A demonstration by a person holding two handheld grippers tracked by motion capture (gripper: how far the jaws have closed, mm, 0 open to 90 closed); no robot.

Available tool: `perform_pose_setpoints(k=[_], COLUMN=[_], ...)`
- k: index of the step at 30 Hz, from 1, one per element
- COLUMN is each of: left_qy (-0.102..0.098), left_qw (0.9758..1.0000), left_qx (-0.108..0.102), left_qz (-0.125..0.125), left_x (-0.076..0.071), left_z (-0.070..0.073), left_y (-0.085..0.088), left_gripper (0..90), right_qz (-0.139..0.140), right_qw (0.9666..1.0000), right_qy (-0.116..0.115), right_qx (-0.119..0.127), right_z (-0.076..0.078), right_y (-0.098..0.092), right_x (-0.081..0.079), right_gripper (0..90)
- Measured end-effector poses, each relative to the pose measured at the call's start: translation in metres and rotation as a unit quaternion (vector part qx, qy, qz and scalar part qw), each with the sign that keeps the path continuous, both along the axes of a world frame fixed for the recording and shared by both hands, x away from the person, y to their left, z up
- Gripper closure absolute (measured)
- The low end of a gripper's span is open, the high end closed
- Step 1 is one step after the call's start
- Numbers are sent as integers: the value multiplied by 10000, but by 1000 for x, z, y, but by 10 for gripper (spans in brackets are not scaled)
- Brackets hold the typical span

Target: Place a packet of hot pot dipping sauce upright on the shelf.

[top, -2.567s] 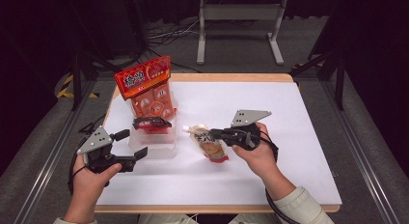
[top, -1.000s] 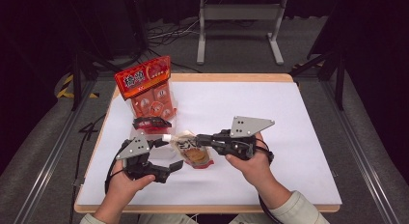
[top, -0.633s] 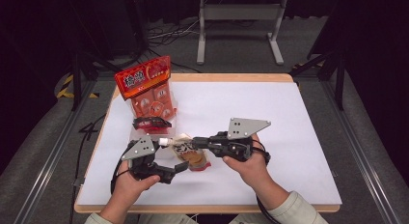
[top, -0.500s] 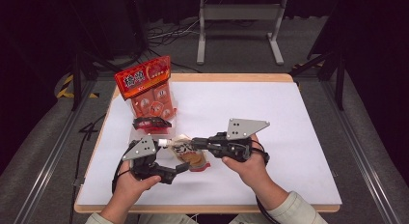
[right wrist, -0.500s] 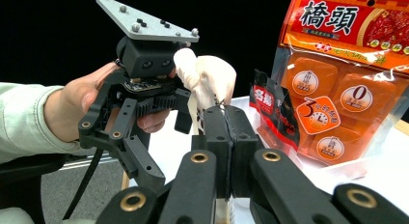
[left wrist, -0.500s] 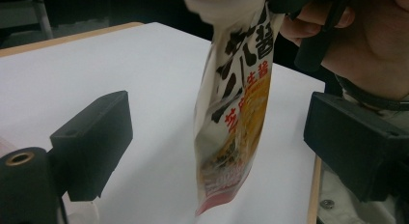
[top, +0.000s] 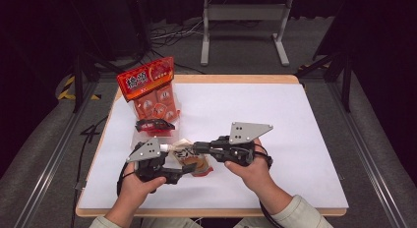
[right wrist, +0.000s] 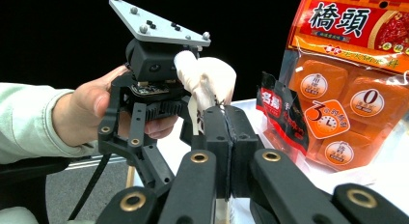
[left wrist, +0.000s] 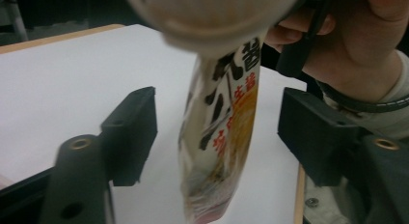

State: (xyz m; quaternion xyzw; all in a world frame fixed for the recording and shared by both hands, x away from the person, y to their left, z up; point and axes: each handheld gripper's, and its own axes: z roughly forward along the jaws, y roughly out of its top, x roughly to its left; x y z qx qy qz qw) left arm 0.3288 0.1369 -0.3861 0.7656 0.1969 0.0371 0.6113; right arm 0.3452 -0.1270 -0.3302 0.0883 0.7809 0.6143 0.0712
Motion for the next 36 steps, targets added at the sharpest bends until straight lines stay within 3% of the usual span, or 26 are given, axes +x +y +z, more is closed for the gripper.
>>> perform_pose_setpoints(k=[1,4,7,12,16,25,32,36], left_qy=[0,-62,-115,-139,-72,-103,-72,-77], left_qw=[10000,9999,9998,9996,9995,9981,9980,9977], left_qx=[0,91,139,168,188,591,625,671], left_qz=[0,-54,-104,-188,-235,-136,-61,-24], left_x=[0,-3,-3,-3,-3,-4,-2,-1], left_z=[0,2,3,5,7,14,18,21], left_y=[0,0,2,4,6,11,20,25], left_gripper=[421,494,669,776,807,832,840,841], right_qz=[0,27,30,63,70,-48,-292,-532], right_qw=[10000,10000,10000,10000,9999,9998,9994,9982], right_qy=[0,-15,-25,-38,-76,-21,63,229], right_qx=[0,17,44,65,54,183,181,141], right_z=[0,0,2,2,2,3,5,4], right_y=[0,0,-1,-1,0,-6,-16,-25], right_x=[0,0,-1,-1,-1,3,8,14], right_gripper=[900,900,900,900,895,787,693,644])
